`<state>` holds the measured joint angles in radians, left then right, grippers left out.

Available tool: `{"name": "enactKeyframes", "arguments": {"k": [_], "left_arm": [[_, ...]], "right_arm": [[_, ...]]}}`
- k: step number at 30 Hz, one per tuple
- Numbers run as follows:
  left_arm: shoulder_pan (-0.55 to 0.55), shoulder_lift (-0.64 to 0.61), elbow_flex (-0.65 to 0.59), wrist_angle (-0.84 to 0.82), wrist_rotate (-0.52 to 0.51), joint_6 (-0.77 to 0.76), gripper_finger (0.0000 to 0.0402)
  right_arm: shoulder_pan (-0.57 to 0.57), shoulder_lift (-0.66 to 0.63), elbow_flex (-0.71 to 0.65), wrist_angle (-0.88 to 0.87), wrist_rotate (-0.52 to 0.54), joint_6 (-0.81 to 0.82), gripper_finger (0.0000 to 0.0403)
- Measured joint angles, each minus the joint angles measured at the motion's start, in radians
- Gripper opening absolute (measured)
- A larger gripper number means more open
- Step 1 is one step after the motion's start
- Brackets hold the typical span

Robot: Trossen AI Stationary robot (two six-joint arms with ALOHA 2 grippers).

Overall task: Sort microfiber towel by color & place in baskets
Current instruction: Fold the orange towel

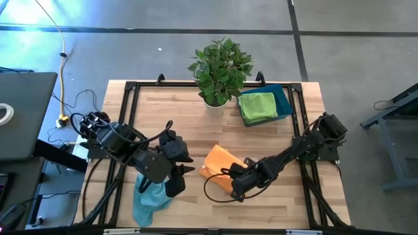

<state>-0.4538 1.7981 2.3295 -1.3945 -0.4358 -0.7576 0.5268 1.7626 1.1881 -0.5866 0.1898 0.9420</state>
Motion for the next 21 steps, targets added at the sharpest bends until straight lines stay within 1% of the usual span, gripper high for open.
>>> {"name": "enactKeyframes", "arguments": {"k": [11, 15, 21], "left_arm": [[0.000, 0.001, 0.000, 0.000, -0.043, -0.031, 0.0113], [0.000, 0.001, 0.000, 0.000, -0.044, -0.053, 0.0113], [0.000, 0.004, 0.000, 0.000, -0.050, -0.055, 0.0113]], "right_arm": [[0.035, -0.020, 0.004, 0.026, 0.018, -0.006, 0.0000], [0.055, -0.021, 0.004, 0.025, 0.020, -0.008, 0.0000], [0.080, -0.009, 0.004, 0.085, 0.020, -0.008, 0.0000]]}}
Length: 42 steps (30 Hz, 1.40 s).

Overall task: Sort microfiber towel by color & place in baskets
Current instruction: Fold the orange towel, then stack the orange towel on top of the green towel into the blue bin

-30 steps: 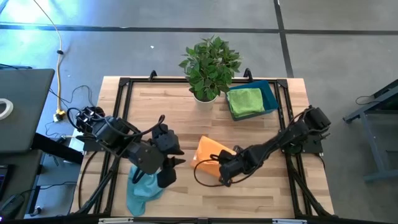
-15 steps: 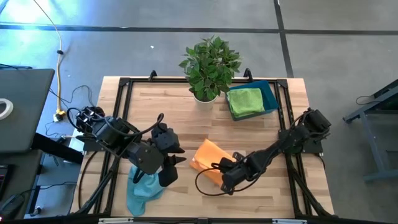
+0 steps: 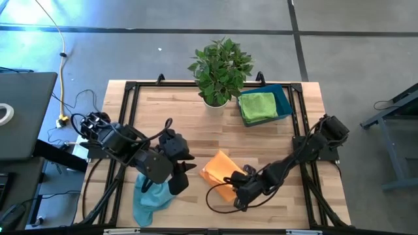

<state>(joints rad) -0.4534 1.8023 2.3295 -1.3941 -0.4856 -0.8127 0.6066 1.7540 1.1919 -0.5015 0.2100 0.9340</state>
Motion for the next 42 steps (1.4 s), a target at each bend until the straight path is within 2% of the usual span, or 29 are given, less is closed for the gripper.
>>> {"name": "enactKeyframes", "arguments": {"k": [7, 11, 15, 23, 26, 29, 33, 42], "left_arm": [[0.002, 0.024, 0.001, -0.003, -0.021, -0.025, 0.0113], [0.002, 0.042, -0.001, -0.006, -0.025, -0.033, 0.0113], [0.002, 0.049, 0.000, -0.004, -0.028, -0.039, 0.0113], [0.009, 0.054, 0.000, -0.006, -0.050, -0.049, 0.0113], [0.015, 0.054, 0.000, -0.006, -0.050, -0.060, 0.0113], [0.015, 0.054, 0.000, -0.006, -0.050, -0.078, 0.0113], [0.015, 0.054, 0.000, -0.007, -0.050, -0.077, 0.0113], [0.013, 0.054, 0.000, -0.008, -0.050, -0.075, 0.0113]], "right_arm": [[0.019, 0.031, 0.000, 0.067, 0.020, 0.000, 0.0000], [0.030, 0.047, 0.000, 0.120, -0.017, -0.040, 0.0012], [0.044, 0.047, 0.000, 0.170, -0.032, -0.082, 0.0050], [0.063, 0.047, 0.000, 0.194, -0.033, -0.158, 0.0158], [0.063, 0.047, 0.000, 0.174, -0.048, -0.193, 0.0180], [0.070, 0.047, 0.000, 0.161, -0.050, -0.296, 0.0184], [0.098, 0.060, -0.030, 0.174, 0.029, -0.453, 0.0185], [0.116, 0.075, -0.110, 0.356, 0.041, -0.587, 0.0185]]}}
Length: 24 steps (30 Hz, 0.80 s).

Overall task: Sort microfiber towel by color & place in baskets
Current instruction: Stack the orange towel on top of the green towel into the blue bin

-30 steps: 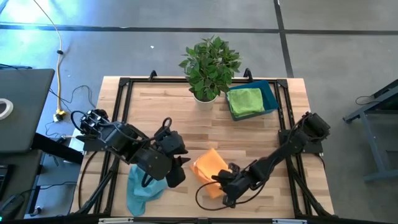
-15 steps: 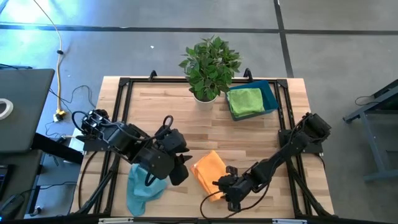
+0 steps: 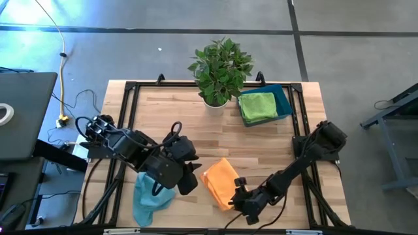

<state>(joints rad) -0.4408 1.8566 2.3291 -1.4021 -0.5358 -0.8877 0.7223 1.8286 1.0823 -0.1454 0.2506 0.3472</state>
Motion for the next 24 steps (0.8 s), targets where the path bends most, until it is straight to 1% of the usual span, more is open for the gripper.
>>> {"name": "enactKeyframes", "arguments": {"k": [5, 10, 14, 17, 20, 24], "left_arm": [[0.000, 0.004, -0.004, 0.003, 0.000, 0.000, 0.0113], [0.000, 0.006, -0.046, 0.008, 0.001, 0.000, 0.0113], [0.000, 0.005, -0.078, 0.007, 0.015, -0.003, 0.0113], [0.002, 0.005, -0.099, 0.013, 0.027, -0.039, 0.0113], [0.002, 0.005, -0.105, 0.014, 0.024, -0.114, 0.0113], [0.000, 0.005, -0.105, 0.019, 0.018, -0.145, 0.0113]], "right_arm": [[0.002, 0.019, -0.044, 0.007, -0.015, -0.021, 0.0185], [0.003, 0.051, -0.062, 0.020, -0.051, -0.064, 0.0185], [0.001, 0.075, -0.063, 0.036, -0.048, -0.060, 0.0185], [-0.002, 0.087, -0.062, 0.065, -0.035, -0.060, 0.0185], [0.000, 0.103, -0.061, 0.089, 0.015, -0.033, 0.0185], [0.002, 0.135, -0.058, 0.106, 0.073, 0.027, 0.0175]]}}
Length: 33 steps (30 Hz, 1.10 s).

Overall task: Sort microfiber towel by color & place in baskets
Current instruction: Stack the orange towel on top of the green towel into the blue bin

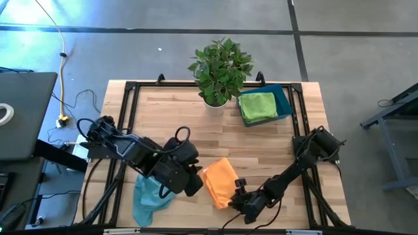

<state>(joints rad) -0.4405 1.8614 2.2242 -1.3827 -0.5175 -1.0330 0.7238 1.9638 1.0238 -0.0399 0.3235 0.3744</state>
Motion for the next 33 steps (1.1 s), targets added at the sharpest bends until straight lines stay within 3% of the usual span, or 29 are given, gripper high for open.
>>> {"name": "enactKeyframes", "arguments": {"k": [11, 15, 23, 33], "left_arm": [[-0.025, 0.000, 0.000, 0.042, -0.031, 0.031, 0.0113], [-0.038, 0.000, 0.000, 0.125, -0.033, 0.095, 0.0113], [-0.054, -0.025, 0.000, 0.310, -0.015, 0.203, 0.0113], [-0.058, -0.058, 0.000, 0.377, -0.003, 0.263, 0.0113]], "right_arm": [[-0.002, 0.052, 0.003, 0.023, 0.096, 0.183, 0.0052], [-0.012, 0.050, 0.001, 0.018, 0.080, 0.229, 0.0008], [-0.067, -0.021, -0.006, -0.005, -0.047, 0.230, 0.0003], [-0.284, -0.189, -0.009, -0.079, -0.088, 0.244, 0.0001]]}}
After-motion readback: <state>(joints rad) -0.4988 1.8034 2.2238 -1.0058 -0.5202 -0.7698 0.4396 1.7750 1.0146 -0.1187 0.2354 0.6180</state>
